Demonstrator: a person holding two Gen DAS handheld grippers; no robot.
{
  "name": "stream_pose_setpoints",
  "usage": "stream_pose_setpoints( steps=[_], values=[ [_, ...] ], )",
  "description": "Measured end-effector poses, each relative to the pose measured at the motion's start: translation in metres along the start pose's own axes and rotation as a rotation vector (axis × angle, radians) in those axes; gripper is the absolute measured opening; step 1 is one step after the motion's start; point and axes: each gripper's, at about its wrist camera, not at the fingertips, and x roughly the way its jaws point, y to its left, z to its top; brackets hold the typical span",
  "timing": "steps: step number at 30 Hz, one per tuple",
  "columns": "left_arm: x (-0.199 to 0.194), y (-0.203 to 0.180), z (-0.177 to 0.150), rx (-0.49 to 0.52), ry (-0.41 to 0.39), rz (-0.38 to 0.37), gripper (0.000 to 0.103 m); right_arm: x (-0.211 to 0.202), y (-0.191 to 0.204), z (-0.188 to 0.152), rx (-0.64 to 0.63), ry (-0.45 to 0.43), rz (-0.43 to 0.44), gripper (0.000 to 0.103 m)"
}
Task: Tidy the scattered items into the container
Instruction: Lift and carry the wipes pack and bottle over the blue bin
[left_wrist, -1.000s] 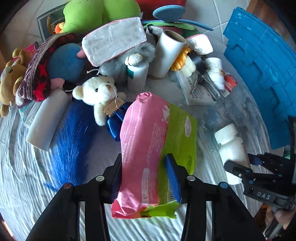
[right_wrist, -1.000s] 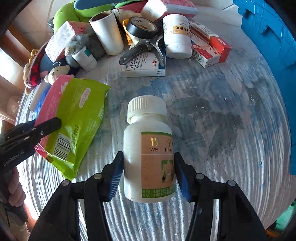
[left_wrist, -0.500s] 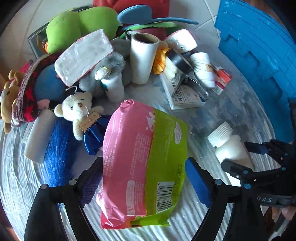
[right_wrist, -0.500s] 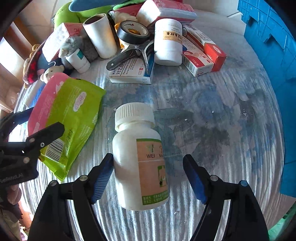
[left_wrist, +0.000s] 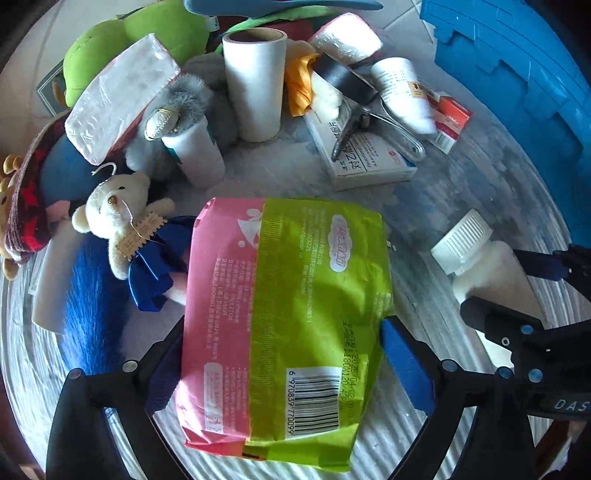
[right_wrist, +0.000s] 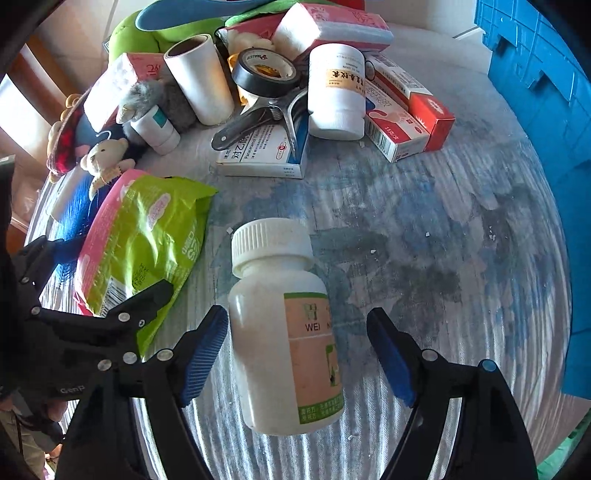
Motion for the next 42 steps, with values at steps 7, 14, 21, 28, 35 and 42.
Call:
stream_pose_setpoints(
  steps=[7, 14, 21, 28, 35, 42],
  values=[
    [-0.001, -0.013, -0.009, -0.009, -0.036, 0.067, 0.091, -0.002, 0.005, -0.020, -0.011, 0.022, -0.028, 0.062],
    [-0.031, -0.003, -0.023, -0.101, -0.052, 0.080, 0.078, -0.033, 0.020, -0.023, -0.026, -0.069, 0.011, 0.056],
    [-0.089, -0.006, -0.033, -0.183, -0.149, 0.093, 0.079, -0.011, 0.017, 0.037, -0.081, -0.125, 0.060, 0.052],
    [-0.114, -0.022, -0.035, -0.247, -0.186, 0.135, 0.079, -0.022, -0.010, 0.045, -0.133, -0.160, 0.108, 0.052],
    [-0.157, -0.027, -0.029, -0.278, -0.269, 0.144, 0.079, -0.093, -0.007, 0.054, -0.188, -0.316, 0.096, 0.052],
    [-0.218, -0.035, -0.024, -0.246, -0.415, 0.118, 0.079, -0.175, 0.002, 0.046, -0.193, -0.486, 0.051, 0.052]
  ],
)
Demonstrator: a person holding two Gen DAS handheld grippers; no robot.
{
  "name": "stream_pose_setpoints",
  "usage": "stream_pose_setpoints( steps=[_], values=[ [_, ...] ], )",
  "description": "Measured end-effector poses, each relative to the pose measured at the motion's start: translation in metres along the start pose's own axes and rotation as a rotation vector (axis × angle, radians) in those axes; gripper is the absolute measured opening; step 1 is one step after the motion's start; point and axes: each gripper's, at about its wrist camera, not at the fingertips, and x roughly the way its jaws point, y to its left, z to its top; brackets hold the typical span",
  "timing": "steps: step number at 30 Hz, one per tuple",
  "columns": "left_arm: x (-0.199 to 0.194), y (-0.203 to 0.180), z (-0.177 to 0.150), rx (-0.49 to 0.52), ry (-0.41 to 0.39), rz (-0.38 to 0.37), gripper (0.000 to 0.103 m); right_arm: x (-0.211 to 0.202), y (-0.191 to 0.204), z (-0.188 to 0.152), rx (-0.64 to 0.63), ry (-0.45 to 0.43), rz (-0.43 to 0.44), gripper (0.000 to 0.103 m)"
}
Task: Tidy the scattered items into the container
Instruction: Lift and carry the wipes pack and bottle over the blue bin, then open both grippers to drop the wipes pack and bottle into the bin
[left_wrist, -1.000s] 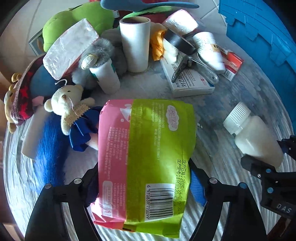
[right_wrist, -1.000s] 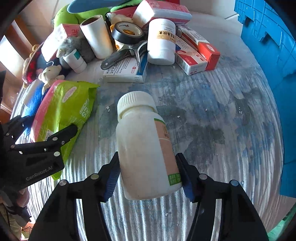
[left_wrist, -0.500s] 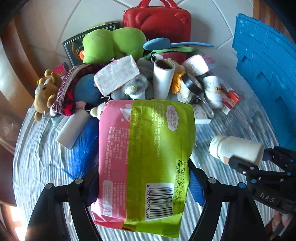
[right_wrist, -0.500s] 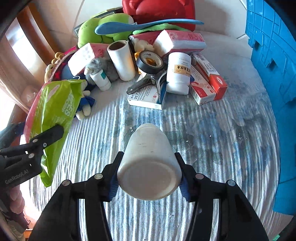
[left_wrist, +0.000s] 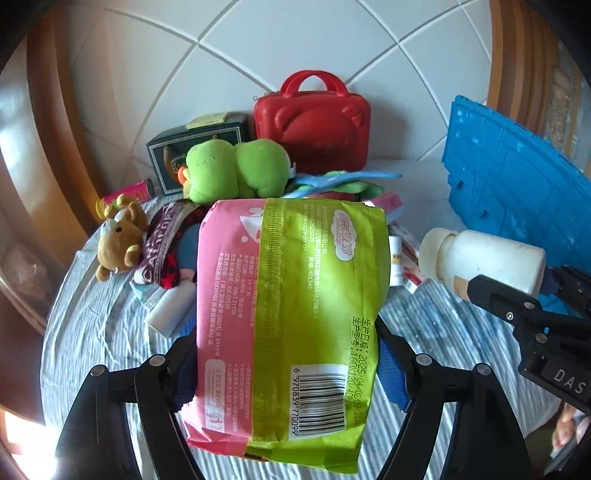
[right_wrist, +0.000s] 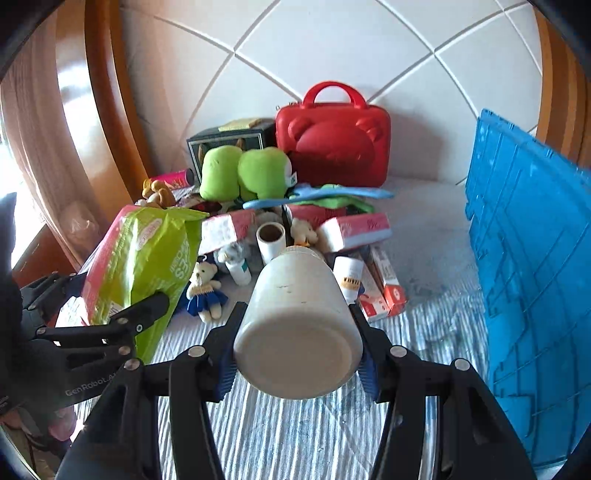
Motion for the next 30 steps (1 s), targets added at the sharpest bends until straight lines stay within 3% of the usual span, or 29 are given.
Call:
stream_pose_setpoints(
  steps=[6, 13, 22, 26, 30],
  values=[
    [-0.043, -0.026, 0.024, 0.028, -0.106, -0.045, 0.079, -0.061, -0.004, 0.022, -0.010, -0.125, -0.065, 0.052],
    [-0.085, -0.091, 0.057, 0.071, -0.219, -0.122, 0.079, -0.137, -0.068, 0.033, 0.027, -0.255, -0.181, 0.052],
    [-0.122, -0.272, 0.098, 0.125, -0.336, -0.212, 0.079, -0.228, -0.240, 0.010, 0.065, -0.343, -0.327, 0.052],
    [-0.131, -0.360, 0.112, 0.130, -0.310, -0.243, 0.079, -0.245, -0.316, -0.002, 0.065, -0.313, -0.345, 0.052],
    [-0.126, -0.428, 0.113, 0.148, -0.267, -0.240, 0.079, -0.244, -0.365, -0.015, 0.066, -0.285, -0.362, 0.052]
  ],
)
